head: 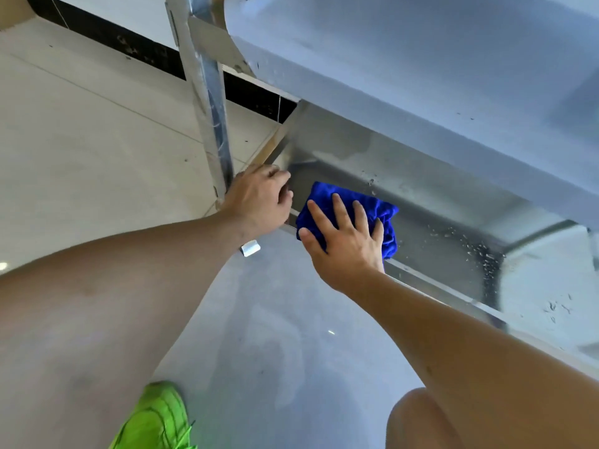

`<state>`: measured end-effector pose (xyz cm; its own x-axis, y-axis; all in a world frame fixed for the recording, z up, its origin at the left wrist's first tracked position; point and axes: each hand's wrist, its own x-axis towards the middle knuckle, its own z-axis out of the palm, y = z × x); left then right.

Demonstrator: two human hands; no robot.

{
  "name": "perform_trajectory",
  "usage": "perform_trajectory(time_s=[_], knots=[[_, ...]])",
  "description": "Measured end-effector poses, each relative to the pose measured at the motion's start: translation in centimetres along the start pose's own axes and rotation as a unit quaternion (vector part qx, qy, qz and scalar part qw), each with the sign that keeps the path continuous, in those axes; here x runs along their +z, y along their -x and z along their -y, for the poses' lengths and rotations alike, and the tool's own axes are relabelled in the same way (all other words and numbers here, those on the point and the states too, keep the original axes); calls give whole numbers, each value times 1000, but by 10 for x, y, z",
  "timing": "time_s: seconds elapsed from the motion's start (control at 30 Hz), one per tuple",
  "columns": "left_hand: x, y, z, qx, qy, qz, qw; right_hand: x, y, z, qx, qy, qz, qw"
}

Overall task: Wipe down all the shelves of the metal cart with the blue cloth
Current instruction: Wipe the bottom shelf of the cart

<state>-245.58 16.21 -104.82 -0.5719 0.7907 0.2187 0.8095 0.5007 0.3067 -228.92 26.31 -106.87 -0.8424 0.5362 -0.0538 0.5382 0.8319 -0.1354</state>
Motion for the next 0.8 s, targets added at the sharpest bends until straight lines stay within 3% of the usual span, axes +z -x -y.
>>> perform_trajectory(time_s=[0.13, 0.43, 0.6, 0.8], knots=[[20, -19, 4, 11, -28, 6, 1000, 5, -23, 3, 11, -4, 4, 1000], [29, -29, 20, -15, 23, -77, 997, 8, -105, 14, 28, 11, -14, 999], [29, -43, 6, -57, -34, -71, 995, 2, -152, 2, 61, 32, -17, 998], [43, -43, -1, -48, -96, -90, 990, -7, -199, -8, 88, 21, -42, 995]])
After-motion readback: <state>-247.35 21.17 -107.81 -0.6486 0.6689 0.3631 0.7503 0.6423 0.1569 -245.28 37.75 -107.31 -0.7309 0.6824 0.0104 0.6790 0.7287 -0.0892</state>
